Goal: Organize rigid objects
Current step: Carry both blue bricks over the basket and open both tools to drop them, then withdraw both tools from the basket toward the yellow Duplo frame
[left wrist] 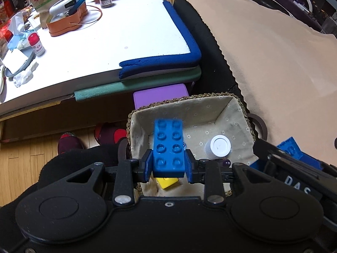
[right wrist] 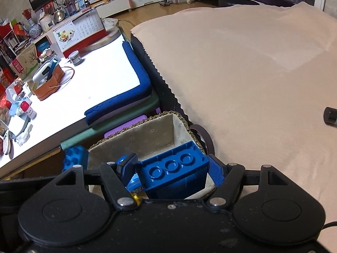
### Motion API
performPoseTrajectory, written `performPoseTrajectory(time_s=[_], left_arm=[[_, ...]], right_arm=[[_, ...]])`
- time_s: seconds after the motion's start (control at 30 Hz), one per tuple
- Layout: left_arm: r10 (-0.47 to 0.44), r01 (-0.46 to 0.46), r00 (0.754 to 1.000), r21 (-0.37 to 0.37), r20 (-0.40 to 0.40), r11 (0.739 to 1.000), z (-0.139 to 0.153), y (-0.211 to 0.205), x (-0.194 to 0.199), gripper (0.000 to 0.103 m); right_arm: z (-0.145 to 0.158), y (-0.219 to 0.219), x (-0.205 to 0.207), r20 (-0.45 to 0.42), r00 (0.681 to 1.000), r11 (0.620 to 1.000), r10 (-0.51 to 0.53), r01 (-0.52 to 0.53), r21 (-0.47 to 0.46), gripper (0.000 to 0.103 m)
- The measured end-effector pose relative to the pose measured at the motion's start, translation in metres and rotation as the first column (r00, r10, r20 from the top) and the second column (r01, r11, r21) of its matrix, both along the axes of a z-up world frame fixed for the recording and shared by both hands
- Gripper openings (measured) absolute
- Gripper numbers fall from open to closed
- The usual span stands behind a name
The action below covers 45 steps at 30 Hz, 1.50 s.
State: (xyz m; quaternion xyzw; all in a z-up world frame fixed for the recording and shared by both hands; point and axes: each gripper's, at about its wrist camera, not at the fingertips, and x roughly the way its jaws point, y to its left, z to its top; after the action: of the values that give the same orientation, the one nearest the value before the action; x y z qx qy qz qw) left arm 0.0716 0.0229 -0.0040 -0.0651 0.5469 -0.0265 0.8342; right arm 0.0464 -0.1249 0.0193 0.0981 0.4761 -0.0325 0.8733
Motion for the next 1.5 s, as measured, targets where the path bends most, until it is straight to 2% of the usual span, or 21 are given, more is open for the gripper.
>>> performPoseTrajectory(time_s=[0.1,0.27,0.37,0.7,1.07,1.33,1.5], left_arm=[[-0.003,0.002,1.0,0.01,0.008,1.0,0.001,-0.001,0.0,0.038],[-0.001,0.0,1.0,0.022,0.014,1.0,0.001,0.0,-0.002,0.045],[0.002,-0.002,1.0,0.028,0.017,1.0,0.001,0.0,-0.004,0.055],[0.029,-0.032,0.999,0.077,0.042,0.997,0.003,0.0,-0.011,0.068],[0.039,-0.045,0.997,0.094,0.06,0.995,0.005,0.0,-0.014,0.075],[0.023,-0.032,0.997,0.112,0.079,0.993,0.008,-0.004,-0.018,0.076],[0.019,-0.026,0.997,0.091,0.078,0.996,0.008,-0.005,-0.021,0.076]], right_arm=[[-0.001,0.001,0.003,0.008,1.0,1.0,-0.009,0.009,0.002,0.075],[-0.002,0.0,0.0,0.01,0.999,0.999,-0.036,0.036,-0.002,0.075],[-0.002,-0.003,-0.008,0.005,0.999,0.999,-0.049,0.049,-0.001,0.075],[-0.001,-0.01,-0.026,-0.004,0.999,0.999,-0.054,0.054,-0.009,0.075],[-0.002,-0.018,-0.035,-0.011,0.998,0.998,-0.066,0.065,-0.008,0.077],[-0.004,-0.023,-0.038,-0.014,0.997,0.997,-0.077,0.077,-0.003,0.078],[-0.003,-0.022,-0.04,-0.012,0.997,0.997,-0.078,0.078,-0.005,0.079]])
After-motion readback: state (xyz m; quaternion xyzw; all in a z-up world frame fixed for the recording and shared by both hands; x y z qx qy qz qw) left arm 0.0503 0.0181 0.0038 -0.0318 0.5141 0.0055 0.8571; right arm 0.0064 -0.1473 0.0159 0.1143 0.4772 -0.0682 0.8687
